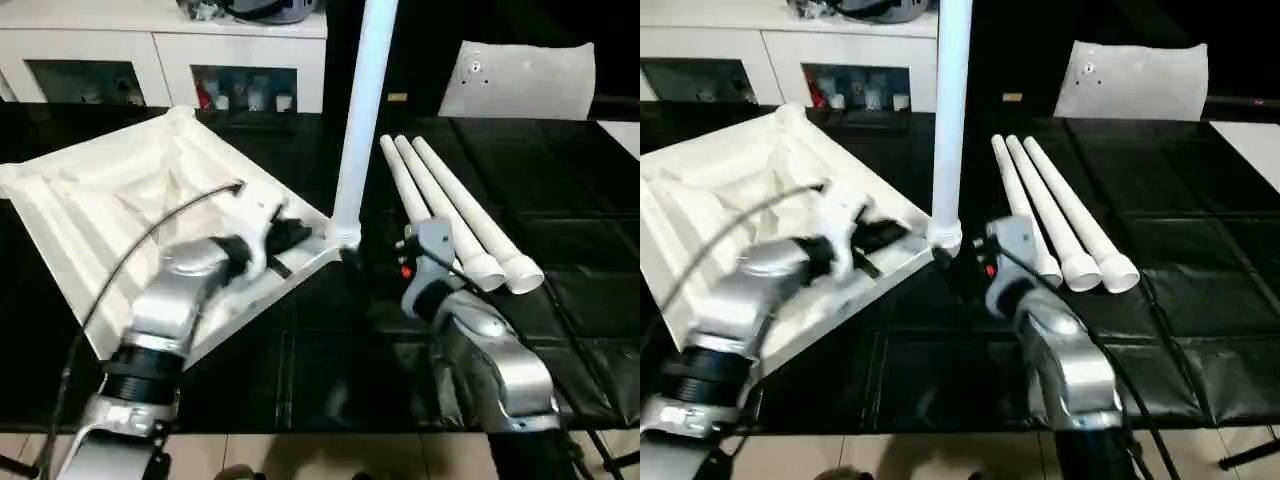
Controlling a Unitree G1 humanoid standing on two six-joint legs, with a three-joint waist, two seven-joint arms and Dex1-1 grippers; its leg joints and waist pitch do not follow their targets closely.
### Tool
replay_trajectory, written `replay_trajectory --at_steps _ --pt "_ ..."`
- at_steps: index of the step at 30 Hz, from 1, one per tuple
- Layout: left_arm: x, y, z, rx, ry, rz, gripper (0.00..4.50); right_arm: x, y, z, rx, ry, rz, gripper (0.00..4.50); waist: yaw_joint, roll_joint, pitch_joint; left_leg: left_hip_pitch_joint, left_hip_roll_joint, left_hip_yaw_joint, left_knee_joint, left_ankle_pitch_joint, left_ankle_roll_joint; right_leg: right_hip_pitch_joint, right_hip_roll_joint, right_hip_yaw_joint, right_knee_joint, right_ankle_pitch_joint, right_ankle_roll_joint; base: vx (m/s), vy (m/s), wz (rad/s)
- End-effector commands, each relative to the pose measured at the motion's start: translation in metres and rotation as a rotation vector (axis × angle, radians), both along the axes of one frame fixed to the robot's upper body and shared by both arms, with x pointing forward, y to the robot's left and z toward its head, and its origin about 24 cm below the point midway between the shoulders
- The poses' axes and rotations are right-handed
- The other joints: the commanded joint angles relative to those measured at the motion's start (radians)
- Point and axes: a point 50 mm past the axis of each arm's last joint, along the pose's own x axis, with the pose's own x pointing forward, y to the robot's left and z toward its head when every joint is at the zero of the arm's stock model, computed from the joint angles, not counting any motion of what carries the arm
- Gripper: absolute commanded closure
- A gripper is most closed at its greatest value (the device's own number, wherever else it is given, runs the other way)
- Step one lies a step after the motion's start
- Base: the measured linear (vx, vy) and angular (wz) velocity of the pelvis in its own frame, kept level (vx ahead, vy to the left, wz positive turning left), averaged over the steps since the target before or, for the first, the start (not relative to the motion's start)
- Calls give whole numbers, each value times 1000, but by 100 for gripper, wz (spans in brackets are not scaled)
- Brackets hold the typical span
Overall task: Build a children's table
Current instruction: Rotate table base
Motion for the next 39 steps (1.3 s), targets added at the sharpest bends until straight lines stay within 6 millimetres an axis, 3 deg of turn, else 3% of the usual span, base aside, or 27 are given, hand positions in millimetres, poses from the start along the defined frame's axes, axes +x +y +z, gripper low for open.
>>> replay_trajectory --at_steps 1,2,3,5,7,9,10,11,13,17,26,29,30,39 --pt "2 26 11 72 -44 119 361 -2 8 0 -24 6 42 0 6 3 -62 5 48 -23 -69 -163 28 58 -90 63 -85 -268 -113 0 0 0" --pt "2 42 15 127 -57 184 377 -3 12 -2 -39 9 61 0 6 4 -63 7 50 -24 -69 -168 24 55 -89 63 -84 -270 -112 0 0 0" --pt "2 42 15 127 -57 184 388 -3 12 -2 -39 9 61 0 3 4 -61 7 49 -23 -69 -173 21 55 -89 64 -85 -277 -108 0 0 0" --pt "-5 91 26 309 -80 375 397 -4 23 -7 -55 30 92 0 3 0 -61 9 50 -24 -70 -179 18 54 -89 64 -84 -284 -110 0 0 0" --pt "-17 123 30 444 -61 469 400 -3 29 -12 -70 56 90 0 -4 6 -58 5 51 -28 -76 -188 7 54 -87 64 -78 -287 -105 0 0 0" --pt "-21 132 30 474 -51 500 431 -3 31 -14 -77 64 93 0 -1 10 -59 17 54 -26 -73 -194 -1 44 -90 68 -79 -274 -124 0 0 0" --pt "-27 144 30 532 -34 535 431 -2 33 -17 -83 84 86 0 1 5 -58 19 56 -25 -75 -194 -1 43 -88 68 -81 -269 -127 0 0 0" --pt "-27 144 30 532 -34 535 434 -2 33 -17 -83 84 86 0 4 10 -57 19 57 -26 -77 -205 -7 41 -88 70 -77 -257 -136 0 0 0" --pt "-37 164 25 618 9 589 445 1 37 -22 -102 106 79 0 13 11 -56 23 59 -28 -82 -241 -23 38 -91 70 -77 -262 -134 0 0 0" --pt "-47 177 17 674 67 609 445 5 43 -22 -110 103 91 0 24 9 -53 29 59 -30 -86 -296 -48 34 -94 72 -81 -284 -125 0 0 0" --pt "-61 167 -7 664 200 523 445 12 53 -25 -101 106 106 0 23 4 -56 27 60 -33 -87 -309 -59 40 -101 76 -77 -274 -141 0 0 0" --pt "-66 150 -19 624 261 388 445 19 58 -29 -114 107 91 0 24 6 -56 29 60 -32 -87 -313 -63 38 -101 76 -78 -267 -155 0 0 0" --pt "-71 139 -25 599 322 298 445 22 62 -30 -116 109 91 0 21 2 -53 27 60 -32 -89 -313 -62 40 -98 76 -78 -269 -155 0 0 0" --pt "-104 94 -34 475 488 -107 445 29 72 -26 -99 100 98 0 17 6 -49 33 58 -32 -90 -345 -67 36 -96 78 -79 -323 -145 0 0 0"
